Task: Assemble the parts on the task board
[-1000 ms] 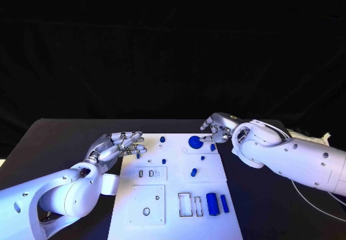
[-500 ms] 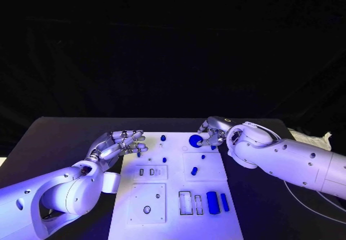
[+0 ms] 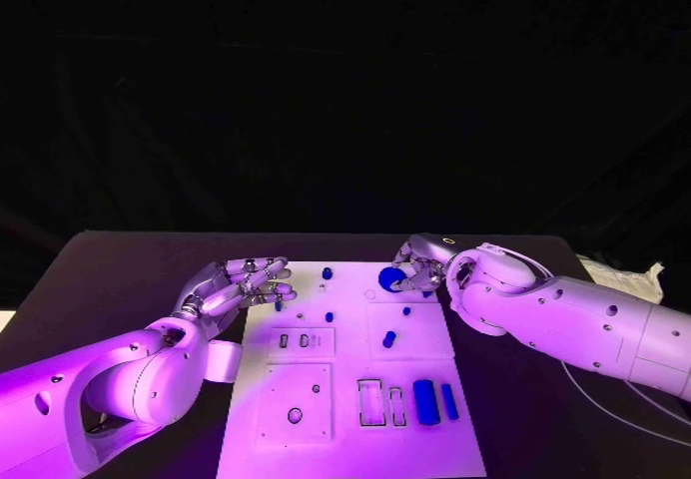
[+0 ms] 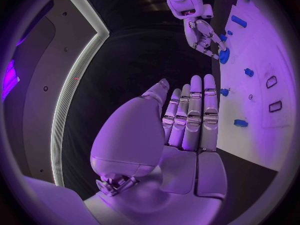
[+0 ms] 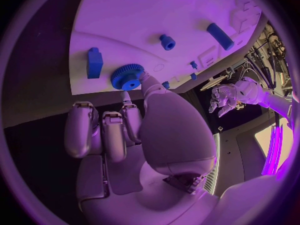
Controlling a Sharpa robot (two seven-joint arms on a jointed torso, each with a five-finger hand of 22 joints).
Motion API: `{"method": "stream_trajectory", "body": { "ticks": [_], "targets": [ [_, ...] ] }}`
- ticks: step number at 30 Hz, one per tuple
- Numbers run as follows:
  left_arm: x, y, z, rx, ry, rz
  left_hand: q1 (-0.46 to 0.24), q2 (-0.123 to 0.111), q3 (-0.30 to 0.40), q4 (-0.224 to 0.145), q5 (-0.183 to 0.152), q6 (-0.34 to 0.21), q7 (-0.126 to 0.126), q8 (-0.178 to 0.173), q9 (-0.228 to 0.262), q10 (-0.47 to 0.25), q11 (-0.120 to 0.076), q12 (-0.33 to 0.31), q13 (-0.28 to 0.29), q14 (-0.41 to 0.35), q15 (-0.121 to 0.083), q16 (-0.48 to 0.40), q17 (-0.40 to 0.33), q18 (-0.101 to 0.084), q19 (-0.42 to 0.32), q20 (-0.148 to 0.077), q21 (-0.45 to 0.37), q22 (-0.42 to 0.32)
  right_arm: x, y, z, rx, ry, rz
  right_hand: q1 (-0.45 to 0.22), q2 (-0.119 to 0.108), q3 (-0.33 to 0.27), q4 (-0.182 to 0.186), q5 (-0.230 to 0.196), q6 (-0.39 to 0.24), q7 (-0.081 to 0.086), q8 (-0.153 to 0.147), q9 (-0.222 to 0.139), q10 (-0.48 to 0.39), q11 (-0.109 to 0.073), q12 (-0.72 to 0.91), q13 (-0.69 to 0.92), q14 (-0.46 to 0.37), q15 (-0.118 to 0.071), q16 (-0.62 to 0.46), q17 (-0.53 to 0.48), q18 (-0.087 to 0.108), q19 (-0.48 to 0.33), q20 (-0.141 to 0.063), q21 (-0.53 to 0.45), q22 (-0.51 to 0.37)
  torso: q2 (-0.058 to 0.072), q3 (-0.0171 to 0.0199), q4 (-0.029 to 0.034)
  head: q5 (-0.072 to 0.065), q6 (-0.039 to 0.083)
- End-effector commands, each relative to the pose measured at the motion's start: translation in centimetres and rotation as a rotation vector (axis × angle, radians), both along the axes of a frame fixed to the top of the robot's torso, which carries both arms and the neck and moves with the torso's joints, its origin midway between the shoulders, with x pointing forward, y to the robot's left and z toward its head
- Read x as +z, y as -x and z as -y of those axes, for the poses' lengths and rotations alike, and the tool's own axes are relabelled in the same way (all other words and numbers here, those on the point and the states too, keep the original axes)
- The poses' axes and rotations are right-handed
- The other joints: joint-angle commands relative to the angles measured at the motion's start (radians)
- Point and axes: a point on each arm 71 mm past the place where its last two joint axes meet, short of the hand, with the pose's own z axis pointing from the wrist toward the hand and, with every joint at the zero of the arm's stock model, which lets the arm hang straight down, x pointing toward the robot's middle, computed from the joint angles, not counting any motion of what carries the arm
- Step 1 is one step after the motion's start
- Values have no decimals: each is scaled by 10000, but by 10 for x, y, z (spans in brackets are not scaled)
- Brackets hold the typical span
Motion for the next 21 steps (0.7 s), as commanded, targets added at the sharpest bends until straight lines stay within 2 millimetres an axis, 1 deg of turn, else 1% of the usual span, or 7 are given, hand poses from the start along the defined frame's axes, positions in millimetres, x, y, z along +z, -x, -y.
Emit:
{"method": "stream_trajectory", "body": {
  "ticks": [1, 3, 6, 8, 12, 15, 21],
  "targets": [
    [1, 0, 3, -217, 107, 59, -13, -75, 58, 13, -6, -66, 27, -32, -12, -88, -13, -38, -10, -15, 36, -48, 12, 83, 53, 14, -64, -15, -2, -1, -1, -9, 255, -65, -23, 138, -16, 17, 50, 98, 3, 39, 9, 93, 5, 72, 364, 842, 47, 44, 1527, -76, 51, 56, 62, 25, 0, -3, -14, -6, -5],
    [1, 0, 3, -224, 108, 56, -13, -75, 58, 13, -6, -66, 27, -32, -12, -88, -13, -38, -10, -15, 36, -48, 12, 83, 53, 14, -64, -15, -3, -1, -2, -25, 266, -86, -36, 173, -13, 26, 67, 114, 3, 43, 10, 113, 6, 121, 414, 845, 48, 54, 1548, -81, 62, 58, 79, 55, 2, 0, -5, 5, -24],
    [1, 0, 3, -223, 103, 47, -9, -72, 87, -6, -5, -67, 24, -27, -10, -92, -14, -33, -9, -23, 37, -65, 25, 84, 50, 16, -78, -21, -4, -2, -1, -61, 291, -125, -55, 224, -7, 39, 89, 155, -1, 58, 14, 148, 4, 202, 496, 850, 49, 69, 1578, -86, 71, 58, 96, 84, 1, 2, 11, 0, -3],
    [1, 0, 2, -217, 93, 31, -9, -72, 87, -6, -5, -67, 24, -27, -10, -92, -14, -33, -9, -23, 37, -65, 25, 84, 50, 16, -78, -21, -4, -3, -1, -77, 295, -138, -64, 251, -3, 44, 103, 177, -4, 66, 16, 162, 2, 235, 530, 852, 48, 75, 1591, -87, 72, 59, 101, 91, -6, -3, 3, 3, 5],
    [1, 0, 2, -216, 75, -4, -7, -69, 95, -10, -4, -68, 24, -27, -10, -94, -15, -32, -9, -25, 37, -69, 28, 84, 50, 16, -81, -22, -5, -3, 0, -72, 351, -212, -73, 332, 16, 44, 263, 237, -9, 77, 15, 194, -2, 331, 637, 861, 46, 103, 1649, -102, 97, 61, 147, 174, 0, 2, 1, 18, -44],
    [0, 0, 2, -226, 72, -21, -7, -69, 95, -10, -4, -68, 24, -27, -10, -94, -15, -32, -9, -25, 37, -69, 28, 84, 50, 16, -81, -22, -6, -4, 0, -27, 386, -282, -81, 359, 21, 46, 287, 287, -17, 96, 20, 206, -6, 360, 670, 864, 44, 111, 1667, -109, 111, 61, 170, 216, -4, -4, -4, 10, -47],
    [0, -1, 2, -263, 76, -47, -2, -66, 110, -20, -3, -72, 26, -27, -10, -100, -14, -33, -9, -29, 37, -77, 34, 85, 48, 16, -87, -24, -8, -4, 1, 22, 490, -431, -26, 395, 53, -2, 308, 363, -32, 119, 26, 213, -20, 387, 708, 868, 36, 125, 1695, -114, 117, 60, 190, 249, -4, -1, 0, 27, -77]
  ]
}}
